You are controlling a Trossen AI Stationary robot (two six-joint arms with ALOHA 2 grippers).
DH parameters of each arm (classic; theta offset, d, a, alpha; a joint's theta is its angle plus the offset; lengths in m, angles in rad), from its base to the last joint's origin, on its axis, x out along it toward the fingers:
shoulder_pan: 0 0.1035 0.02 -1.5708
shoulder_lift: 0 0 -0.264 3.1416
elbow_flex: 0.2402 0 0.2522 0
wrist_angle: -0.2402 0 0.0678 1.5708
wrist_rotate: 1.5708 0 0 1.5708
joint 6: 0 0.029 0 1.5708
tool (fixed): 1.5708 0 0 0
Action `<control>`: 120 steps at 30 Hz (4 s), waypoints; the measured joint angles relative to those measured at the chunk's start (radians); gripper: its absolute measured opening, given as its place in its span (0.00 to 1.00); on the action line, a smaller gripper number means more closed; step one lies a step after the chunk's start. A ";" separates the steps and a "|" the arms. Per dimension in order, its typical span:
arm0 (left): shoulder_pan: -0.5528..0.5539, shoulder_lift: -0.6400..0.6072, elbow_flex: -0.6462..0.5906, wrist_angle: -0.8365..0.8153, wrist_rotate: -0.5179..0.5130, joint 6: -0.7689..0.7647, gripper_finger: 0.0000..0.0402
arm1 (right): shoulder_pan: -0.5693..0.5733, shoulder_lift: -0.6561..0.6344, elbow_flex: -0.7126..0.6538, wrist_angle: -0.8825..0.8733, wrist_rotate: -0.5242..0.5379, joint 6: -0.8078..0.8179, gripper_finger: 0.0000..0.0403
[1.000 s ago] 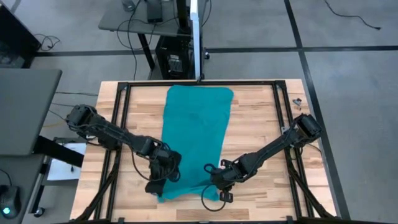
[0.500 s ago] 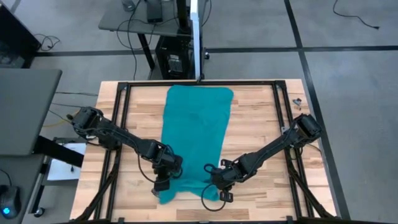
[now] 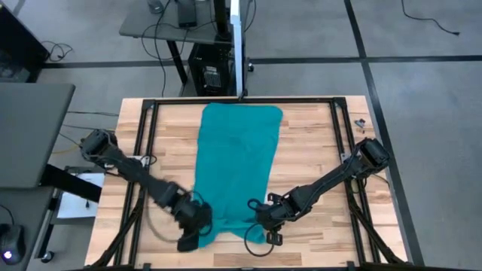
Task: Roll towel
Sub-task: Prepare the towel
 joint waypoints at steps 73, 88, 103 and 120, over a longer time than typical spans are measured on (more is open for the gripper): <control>-0.225 0.062 0.080 -0.067 -0.114 0.175 0.01 | 0.146 0.000 0.124 -0.038 0.053 0.004 0.00; -0.297 0.242 0.078 0.028 0.031 0.202 0.01 | 0.264 0.013 0.125 0.071 0.013 0.494 0.03; -0.272 0.091 0.106 -0.030 0.038 0.133 0.23 | 0.203 0.028 0.125 0.284 0.085 0.659 0.49; -0.295 0.081 -0.255 0.238 -0.360 -0.131 0.24 | -0.064 0.487 0.573 0.199 0.107 0.173 0.43</control>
